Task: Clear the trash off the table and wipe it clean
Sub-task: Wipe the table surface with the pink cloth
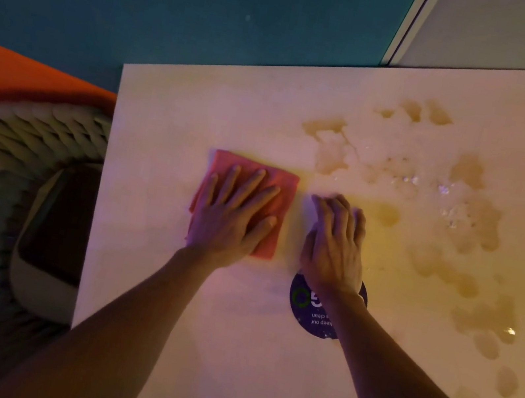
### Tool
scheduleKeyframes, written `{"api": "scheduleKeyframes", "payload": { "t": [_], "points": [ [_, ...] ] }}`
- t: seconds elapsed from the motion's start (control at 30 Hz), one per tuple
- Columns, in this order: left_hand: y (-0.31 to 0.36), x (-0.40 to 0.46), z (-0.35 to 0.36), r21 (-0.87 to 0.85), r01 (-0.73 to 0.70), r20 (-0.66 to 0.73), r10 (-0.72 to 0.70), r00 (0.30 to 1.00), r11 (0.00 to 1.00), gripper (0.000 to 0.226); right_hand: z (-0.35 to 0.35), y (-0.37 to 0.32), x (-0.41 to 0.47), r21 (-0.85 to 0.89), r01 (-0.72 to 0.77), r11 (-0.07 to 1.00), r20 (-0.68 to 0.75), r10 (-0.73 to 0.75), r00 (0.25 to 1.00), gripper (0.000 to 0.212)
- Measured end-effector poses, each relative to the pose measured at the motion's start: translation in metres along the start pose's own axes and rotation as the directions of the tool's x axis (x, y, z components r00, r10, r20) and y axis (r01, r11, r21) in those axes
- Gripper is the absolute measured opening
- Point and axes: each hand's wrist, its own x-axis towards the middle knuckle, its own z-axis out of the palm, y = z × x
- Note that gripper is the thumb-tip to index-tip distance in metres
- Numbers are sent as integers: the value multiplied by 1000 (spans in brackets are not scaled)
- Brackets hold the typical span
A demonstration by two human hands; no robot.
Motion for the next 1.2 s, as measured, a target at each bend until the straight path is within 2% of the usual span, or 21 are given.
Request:
{"api": "scheduleKeyframes", "payload": {
  "t": [0.07,0.13,0.23,0.3,0.4,0.5,0.6,0.73,0.9,1.03,1.2],
  "points": [
    [-4,-1,-1,-171,47,-116,-68,991,984,51,0,1,0,22,4,1000,-19,-4,1000,58],
    [-20,-8,-2,-276,227,-236,-295,926,934,48,1,2,0,55,5,998,-51,-2,999,54],
    [-44,-26,0,-348,534,-202,-618,759,770,52,1,1,1,136,-20,990,-130,38,991,46],
    [-52,-32,5,-329,616,-159,-685,711,716,54,-2,-7,1,186,-19,982,-181,53,982,43],
    [-51,-31,9,-246,660,-126,-699,704,710,52,-2,-40,7,183,125,975,-178,-92,980,40],
    [-50,-31,11,-224,675,-115,-707,698,703,50,18,-85,23,153,188,970,-38,-184,982,44],
    [-53,-31,13,-209,658,-128,-687,715,724,51,40,-105,41,31,179,983,71,-181,981,52],
    [-55,-29,14,-196,658,-127,-684,719,728,55,52,-97,87,-55,168,984,65,-165,984,54],
    [-50,-4,12,-234,652,-60,-680,731,721,62,55,-77,169,-117,155,981,84,-145,986,57],
    [-38,41,9,-242,575,-45,-601,798,782,63,53,-63,199,-129,129,983,53,-123,991,56],
    [-40,60,13,-146,494,-70,-507,859,857,59,48,-47,205,-132,62,989,19,-60,998,57]
  ]
}}
